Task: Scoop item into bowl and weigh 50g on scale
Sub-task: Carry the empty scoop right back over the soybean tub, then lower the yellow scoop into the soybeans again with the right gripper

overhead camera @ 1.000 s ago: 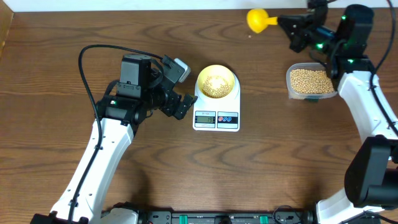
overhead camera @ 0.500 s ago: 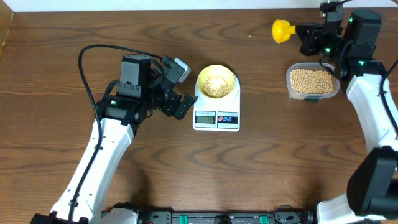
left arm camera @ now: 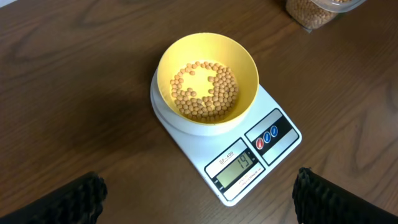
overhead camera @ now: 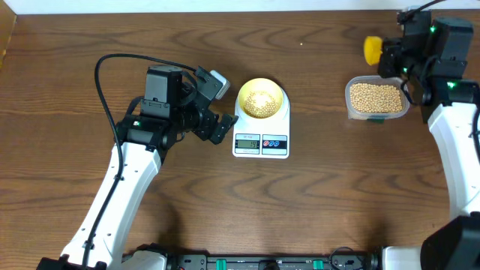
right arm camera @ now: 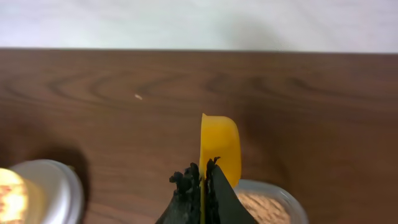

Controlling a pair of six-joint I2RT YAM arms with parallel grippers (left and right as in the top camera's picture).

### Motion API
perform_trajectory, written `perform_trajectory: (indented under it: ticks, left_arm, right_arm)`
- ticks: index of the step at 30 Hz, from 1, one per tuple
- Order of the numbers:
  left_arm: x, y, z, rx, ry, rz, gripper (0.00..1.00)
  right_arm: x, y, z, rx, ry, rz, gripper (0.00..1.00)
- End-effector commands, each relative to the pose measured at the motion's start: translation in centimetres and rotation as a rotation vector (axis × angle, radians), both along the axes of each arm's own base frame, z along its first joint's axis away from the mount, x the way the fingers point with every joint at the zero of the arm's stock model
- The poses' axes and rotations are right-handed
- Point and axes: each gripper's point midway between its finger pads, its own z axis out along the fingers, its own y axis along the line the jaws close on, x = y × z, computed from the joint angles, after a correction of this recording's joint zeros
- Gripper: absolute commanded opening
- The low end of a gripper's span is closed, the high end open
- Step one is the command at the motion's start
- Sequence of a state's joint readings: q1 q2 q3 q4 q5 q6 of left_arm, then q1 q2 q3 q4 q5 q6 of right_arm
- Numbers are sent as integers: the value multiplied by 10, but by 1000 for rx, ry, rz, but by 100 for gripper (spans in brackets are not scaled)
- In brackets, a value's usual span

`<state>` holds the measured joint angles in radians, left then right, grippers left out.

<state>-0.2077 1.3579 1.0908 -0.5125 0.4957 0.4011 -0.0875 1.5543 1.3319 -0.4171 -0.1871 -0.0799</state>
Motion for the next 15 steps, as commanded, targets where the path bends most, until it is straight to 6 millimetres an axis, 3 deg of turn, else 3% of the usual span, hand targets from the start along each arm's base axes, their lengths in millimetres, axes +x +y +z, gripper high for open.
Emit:
perform_trajectory:
  ticks: [1,15]
  left_arm:
    - [-1,-2,8,-3,-29,-19,98]
    - [-1,-2,8,-3,-29,-19,98]
  right_arm:
    - [-11,-32,0,-166,33,-99,1]
    - [-37,-35,-30,-201,196,-89,1]
